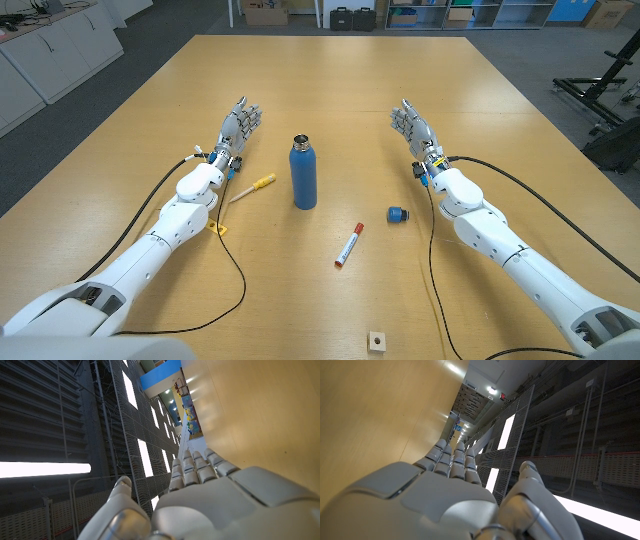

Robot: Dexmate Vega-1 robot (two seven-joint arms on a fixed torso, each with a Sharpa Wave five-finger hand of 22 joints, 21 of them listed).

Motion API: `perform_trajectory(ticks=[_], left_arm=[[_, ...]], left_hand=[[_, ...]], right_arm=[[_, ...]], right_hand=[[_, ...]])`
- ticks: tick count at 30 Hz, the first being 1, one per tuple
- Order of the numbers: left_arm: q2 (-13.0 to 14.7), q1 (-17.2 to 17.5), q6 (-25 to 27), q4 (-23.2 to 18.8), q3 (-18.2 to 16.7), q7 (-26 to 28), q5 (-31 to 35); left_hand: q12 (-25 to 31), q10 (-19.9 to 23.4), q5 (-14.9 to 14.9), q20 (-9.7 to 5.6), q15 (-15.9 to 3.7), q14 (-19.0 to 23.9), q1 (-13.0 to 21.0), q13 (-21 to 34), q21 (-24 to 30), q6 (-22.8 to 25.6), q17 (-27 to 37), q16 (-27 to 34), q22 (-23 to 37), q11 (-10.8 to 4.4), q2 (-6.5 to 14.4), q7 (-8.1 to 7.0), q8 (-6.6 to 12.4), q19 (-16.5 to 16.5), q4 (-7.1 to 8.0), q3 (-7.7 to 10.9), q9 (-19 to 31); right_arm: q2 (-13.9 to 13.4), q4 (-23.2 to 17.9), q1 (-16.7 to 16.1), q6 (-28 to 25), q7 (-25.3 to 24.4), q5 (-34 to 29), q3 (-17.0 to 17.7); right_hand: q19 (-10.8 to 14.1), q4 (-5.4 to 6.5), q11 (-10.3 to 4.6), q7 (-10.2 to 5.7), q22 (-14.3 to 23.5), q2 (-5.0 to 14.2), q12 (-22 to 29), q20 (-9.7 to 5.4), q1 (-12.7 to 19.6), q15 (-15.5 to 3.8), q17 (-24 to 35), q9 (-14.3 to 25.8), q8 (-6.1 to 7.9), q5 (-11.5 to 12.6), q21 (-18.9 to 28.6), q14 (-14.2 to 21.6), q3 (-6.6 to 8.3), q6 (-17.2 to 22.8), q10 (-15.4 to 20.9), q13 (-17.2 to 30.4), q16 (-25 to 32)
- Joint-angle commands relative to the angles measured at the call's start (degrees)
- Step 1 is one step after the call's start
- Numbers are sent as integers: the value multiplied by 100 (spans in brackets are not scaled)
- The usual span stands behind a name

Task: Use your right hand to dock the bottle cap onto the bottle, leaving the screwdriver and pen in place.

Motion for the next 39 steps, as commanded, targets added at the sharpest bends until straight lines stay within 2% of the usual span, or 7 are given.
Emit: perform_trajectory(ticks=[1,6,8,12,24,30,39], left_arm=[[51,139,91,-315,10,387,205],[5,212,85,-258,17,156,-9],[76,352,284,-483,0,239,-95],[209,496,231,-683,-9,291,29],[234,607,-274,-635,-100,-32,4],[164,622,-560,-577,-104,-109,56],[199,782,-571,-794,-160,111,128]], left_hand=[[30,96,-8,-291,-34,92,-14,10,35,88,22,53,10,7,46,-20,35,87,7,50,30],[23,99,-11,-271,-32,104,-9,10,40,101,21,49,10,-6,51,-28,36,114,0,51,31],[21,107,-13,-236,-31,116,-7,10,44,103,21,49,10,1,54,-27,34,131,-3,52,31],[39,244,-29,-205,-48,248,9,11,82,238,22,66,12,12,120,-13,68,292,-13,73,33],[20,251,-43,-117,-29,219,19,13,49,214,21,32,13,-8,149,-22,46,247,-26,84,34],[23,298,-53,-87,-31,236,16,15,26,268,22,24,14,6,140,-33,58,212,-39,76,35],[30,353,-60,-79,-50,278,16,17,19,322,22,27,14,-19,132,-42,70,214,-53,71,36]], right_arm=[[-344,-306,-358,239,219,18,211],[-538,-714,-698,185,-148,-338,303],[-645,-995,-906,86,-395,-526,372],[-764,-1459,-1238,-128,-773,-785,474],[-761,-2174,-1931,-279,-1476,-1534,586],[-786,-2429,-2275,-342,-1671,-1800,718],[-932,-2848,-2801,-576,-1841,-2177,1041]], right_hand=[[82,-43,-6,-35,27,26,33,4,113,23,29,23,39,-3,-30,77,37,75,66,15,46],[104,-190,-84,-213,29,89,12,59,354,10,17,27,-11,30,-52,110,138,-26,14,13,45],[164,-322,-477,-527,32,112,-15,110,575,-39,3,32,-34,38,-67,230,211,-53,-22,-12,69],[391,-395,-633,-767,38,121,62,144,751,-20,-4,37,51,44,-24,572,251,247,249,-56,177],[328,-475,-679,-737,38,105,94,214,947,-44,-20,39,64,43,-78,562,301,323,377,-73,148],[399,-516,-810,-945,38,79,150,221,1153,-98,-35,44,122,28,-85,755,347,522,580,-86,200],[363,-528,-813,-938,37,62,141,239,1218,-95,-40,45,118,19,-109,734,360,528,575,-90,182]])
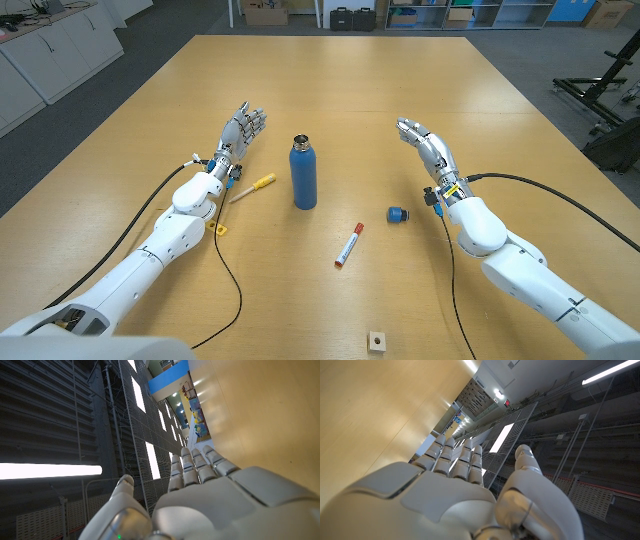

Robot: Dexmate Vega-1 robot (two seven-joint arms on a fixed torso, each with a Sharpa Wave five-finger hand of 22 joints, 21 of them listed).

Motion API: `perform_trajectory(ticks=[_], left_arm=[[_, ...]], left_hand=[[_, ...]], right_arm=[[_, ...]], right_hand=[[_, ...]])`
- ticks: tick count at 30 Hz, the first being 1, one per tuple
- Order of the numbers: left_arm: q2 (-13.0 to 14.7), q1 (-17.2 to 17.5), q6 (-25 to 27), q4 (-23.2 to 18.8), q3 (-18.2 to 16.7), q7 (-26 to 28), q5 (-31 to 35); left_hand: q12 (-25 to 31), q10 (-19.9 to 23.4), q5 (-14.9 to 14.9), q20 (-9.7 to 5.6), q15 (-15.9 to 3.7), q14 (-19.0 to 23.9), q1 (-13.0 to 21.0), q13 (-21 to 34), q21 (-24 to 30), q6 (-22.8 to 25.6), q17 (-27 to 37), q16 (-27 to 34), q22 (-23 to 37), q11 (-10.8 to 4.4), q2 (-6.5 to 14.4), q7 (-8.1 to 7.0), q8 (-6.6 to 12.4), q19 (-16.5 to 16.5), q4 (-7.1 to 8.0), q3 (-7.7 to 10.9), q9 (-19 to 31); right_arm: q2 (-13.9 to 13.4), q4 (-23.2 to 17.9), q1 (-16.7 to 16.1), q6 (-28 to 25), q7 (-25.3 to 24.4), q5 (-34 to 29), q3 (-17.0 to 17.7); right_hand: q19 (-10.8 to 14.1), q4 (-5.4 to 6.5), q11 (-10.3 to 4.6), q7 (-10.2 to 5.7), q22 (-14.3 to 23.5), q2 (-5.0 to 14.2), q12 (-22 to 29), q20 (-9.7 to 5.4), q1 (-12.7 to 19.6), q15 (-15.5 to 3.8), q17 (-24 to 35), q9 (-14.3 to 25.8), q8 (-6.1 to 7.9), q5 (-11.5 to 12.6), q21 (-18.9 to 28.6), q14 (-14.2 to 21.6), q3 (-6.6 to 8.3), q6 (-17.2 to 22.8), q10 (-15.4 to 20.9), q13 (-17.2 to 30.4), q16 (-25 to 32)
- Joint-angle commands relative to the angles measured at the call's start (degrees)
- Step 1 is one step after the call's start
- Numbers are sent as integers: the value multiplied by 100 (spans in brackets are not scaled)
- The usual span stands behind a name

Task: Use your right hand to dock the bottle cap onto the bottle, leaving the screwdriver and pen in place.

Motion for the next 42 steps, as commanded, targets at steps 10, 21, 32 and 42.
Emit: perform_trajectory(ticks=[10,21,32,42], left_arm=[[158,241,49,-417,-72,116,7],[203,220,195,-465,-82,129,-35],[202,97,240,-423,-37,38,-23],[165,33,248,-407,2,45,15]], left_hand=[[29,127,-23,-124,-57,116,-9,19,-4,109,24,-14,17,31,20,-6,31,10,-28,34,11],[37,196,-33,-150,-60,175,-10,20,-9,167,24,-9,17,30,29,12,40,21,-40,34,12],[31,222,-40,-174,-51,203,-11,21,-15,212,24,-14,17,31,39,9,47,27,-49,35,12],[17,220,-46,-156,-63,207,-9,22,-23,232,24,-24,17,6,50,2,46,20,-56,38,13]], right_arm=[[-95,-884,-1202,-451,-521,-937,596],[5,-1344,-1748,-808,-762,-1732,734],[99,-1761,-2029,-1389,-754,-2373,794],[114,-2019,-2234,-1892,-659,-2830,857]], right_hand=[[98,-46,-11,-34,10,-15,35,5,190,-80,-9,21,32,4,-12,61,53,108,86,-2,29],[153,-40,-61,3,12,-41,65,-24,295,-144,-25,25,34,-8,-11,116,69,159,212,-8,32],[162,-47,-122,-75,12,-75,46,-50,398,-127,-45,27,-6,-8,-26,111,86,99,212,-14,8],[101,-42,-136,-84,12,-109,3,-27,487,-122,-60,27,-59,-5,-68,43,97,4,150,-18,-38]])
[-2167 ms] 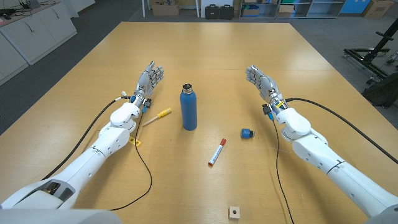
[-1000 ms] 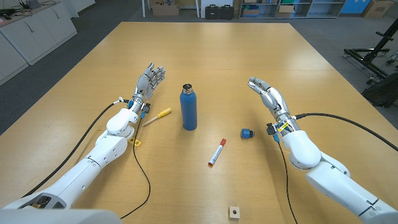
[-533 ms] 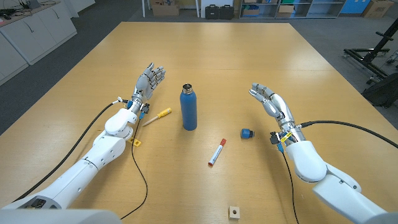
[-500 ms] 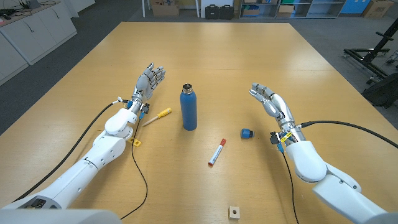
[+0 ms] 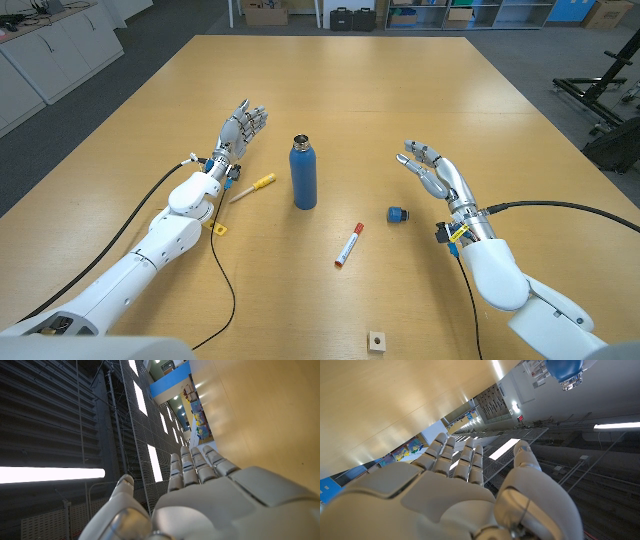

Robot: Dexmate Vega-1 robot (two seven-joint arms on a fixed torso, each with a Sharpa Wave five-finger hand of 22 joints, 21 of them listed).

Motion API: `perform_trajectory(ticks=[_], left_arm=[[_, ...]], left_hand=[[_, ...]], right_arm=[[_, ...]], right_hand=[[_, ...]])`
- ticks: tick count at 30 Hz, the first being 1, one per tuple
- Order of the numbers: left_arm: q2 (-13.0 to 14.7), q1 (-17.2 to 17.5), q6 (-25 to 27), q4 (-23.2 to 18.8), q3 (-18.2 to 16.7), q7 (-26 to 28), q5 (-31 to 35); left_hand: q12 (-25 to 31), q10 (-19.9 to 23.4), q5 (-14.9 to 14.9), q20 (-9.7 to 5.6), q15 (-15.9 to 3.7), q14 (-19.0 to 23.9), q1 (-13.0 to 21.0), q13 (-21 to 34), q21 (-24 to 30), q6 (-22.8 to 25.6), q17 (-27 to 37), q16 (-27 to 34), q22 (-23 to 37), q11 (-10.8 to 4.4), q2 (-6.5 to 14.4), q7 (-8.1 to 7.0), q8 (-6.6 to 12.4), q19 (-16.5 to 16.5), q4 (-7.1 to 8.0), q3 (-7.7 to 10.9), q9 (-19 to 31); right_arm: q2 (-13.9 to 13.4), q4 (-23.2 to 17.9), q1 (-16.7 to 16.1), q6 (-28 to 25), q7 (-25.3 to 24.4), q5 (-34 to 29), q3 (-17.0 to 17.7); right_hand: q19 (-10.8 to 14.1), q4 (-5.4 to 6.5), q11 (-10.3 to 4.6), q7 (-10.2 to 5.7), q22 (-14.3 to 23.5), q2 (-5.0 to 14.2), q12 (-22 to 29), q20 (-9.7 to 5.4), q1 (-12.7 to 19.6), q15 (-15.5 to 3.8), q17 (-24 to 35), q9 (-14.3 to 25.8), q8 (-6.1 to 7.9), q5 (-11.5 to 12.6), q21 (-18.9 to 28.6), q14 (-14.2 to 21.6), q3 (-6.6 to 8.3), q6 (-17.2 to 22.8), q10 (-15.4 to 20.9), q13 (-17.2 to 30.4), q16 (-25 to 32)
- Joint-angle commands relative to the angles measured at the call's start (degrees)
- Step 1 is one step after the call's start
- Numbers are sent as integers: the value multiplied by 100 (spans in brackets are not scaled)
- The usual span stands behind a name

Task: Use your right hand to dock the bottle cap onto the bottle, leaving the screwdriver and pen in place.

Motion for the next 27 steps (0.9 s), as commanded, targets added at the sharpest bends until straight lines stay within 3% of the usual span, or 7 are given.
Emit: perform_trajectory(ticks=[1,22,27], left_arm=[[-30,-73,11,15,46,-19,39],[-94,-8,-25,-102,55,146,102],[-108,-8,-14,-126,65,189,127]], left_hand=[[20,48,-3,-157,-41,42,-9,22,-9,61,24,-25,18,-6,52,-27,24,19,-33,15,15],[19,110,-12,-128,-36,69,-2,24,-18,113,24,-38,18,-9,83,-42,27,17,-49,26,16],[17,117,-14,-120,-31,71,-1,24,-19,120,25,-41,18,-10,89,-48,27,16,-51,28,17]], right_arm=[[33,-349,-292,-574,74,-606,85],[-180,-918,-479,-1876,492,-1775,-29],[-305,-1024,-373,-2363,618,-2280,-259]], right_hand=[[-26,4,-29,-14,14,-5,-17,35,85,-1,-8,29,-26,-4,-22,-40,50,-68,-49,7,-16],[-75,-2,-70,-72,14,-41,-53,28,210,-30,-28,31,-60,9,-63,-101,73,-117,-91,5,-64],[-87,-2,-85,-63,13,-60,-35,54,263,-51,-37,33,-48,16,-78,-77,82,-73,-25,6,-65]])
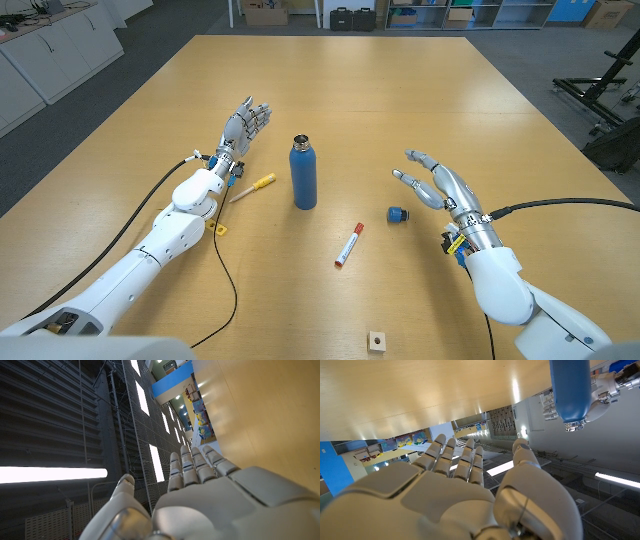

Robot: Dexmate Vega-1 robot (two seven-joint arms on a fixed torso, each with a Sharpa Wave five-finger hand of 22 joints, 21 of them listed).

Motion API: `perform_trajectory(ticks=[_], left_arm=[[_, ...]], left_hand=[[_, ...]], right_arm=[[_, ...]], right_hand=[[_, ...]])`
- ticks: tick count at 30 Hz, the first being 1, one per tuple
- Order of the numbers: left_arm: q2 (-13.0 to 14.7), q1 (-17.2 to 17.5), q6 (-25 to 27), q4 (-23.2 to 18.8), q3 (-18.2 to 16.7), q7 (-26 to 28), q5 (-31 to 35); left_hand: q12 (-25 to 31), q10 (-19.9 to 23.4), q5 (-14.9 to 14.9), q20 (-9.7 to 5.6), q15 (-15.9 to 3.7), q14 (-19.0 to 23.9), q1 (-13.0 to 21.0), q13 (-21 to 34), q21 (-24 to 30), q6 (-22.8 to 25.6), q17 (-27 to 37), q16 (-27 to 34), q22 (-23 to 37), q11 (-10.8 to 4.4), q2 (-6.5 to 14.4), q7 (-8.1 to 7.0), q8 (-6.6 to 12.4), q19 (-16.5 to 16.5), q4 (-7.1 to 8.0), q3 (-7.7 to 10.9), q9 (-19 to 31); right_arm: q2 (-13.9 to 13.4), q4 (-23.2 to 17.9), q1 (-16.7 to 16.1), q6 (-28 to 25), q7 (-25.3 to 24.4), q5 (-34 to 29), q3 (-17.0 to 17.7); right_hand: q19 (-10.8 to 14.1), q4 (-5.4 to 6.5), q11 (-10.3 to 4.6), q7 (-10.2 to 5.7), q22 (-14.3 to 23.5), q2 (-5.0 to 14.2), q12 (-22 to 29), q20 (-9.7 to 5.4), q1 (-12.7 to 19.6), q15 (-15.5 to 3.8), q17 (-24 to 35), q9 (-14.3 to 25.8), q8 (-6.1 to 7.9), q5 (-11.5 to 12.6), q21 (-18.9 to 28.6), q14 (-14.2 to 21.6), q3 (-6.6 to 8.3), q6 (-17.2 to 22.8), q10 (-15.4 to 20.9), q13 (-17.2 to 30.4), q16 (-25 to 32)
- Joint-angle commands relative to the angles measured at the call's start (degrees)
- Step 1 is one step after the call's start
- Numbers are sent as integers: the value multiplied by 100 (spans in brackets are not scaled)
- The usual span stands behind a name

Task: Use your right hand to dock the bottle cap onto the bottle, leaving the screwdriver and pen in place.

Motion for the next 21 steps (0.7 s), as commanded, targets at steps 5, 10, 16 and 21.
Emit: perform_trajectory(ticks=[5,10,16,21], left_arm=[[-41,-5,39,-59,41,121,74],[-42,-33,83,-65,67,133,99],[-56,-75,119,-15,94,101,85],[-47,-79,100,-15,103,69,95]], left_hand=[[14,74,-17,-117,-60,46,1,24,-16,77,25,-1,19,-14,52,-5,26,15,-32,7,17],[12,80,-19,-112,-60,43,2,25,-19,89,25,-6,19,-20,58,-13,28,11,-35,10,18],[3,82,-22,-113,-63,45,4,25,-23,113,26,-12,19,-12,68,-19,31,6,-41,14,19],[1,89,-24,-101,-59,39,5,26,-25,116,26,-19,19,-32,75,-21,29,4,-45,16,20]], right_arm=[[-267,-293,159,-1032,433,-948,-384],[-324,-343,300,-1324,628,-1101,-542],[-377,-446,439,-1680,827,-1260,-731],[-506,-581,527,-2057,1053,-1471,-906]], right_hand=[[-43,3,-42,24,13,-22,0,37,145,-19,-5,34,2,25,-26,15,33,15,26,5,-17],[-74,3,-50,34,13,-32,-8,41,167,-18,-8,34,-3,29,-43,18,37,9,14,5,-21],[-100,10,-23,77,13,-53,-3,67,212,-37,-16,35,-8,39,-64,39,43,15,47,6,-22],[-132,10,-31,62,13,-61,-11,68,249,-50,-21,37,-6,45,-83,58,53,28,41,7,-22]])
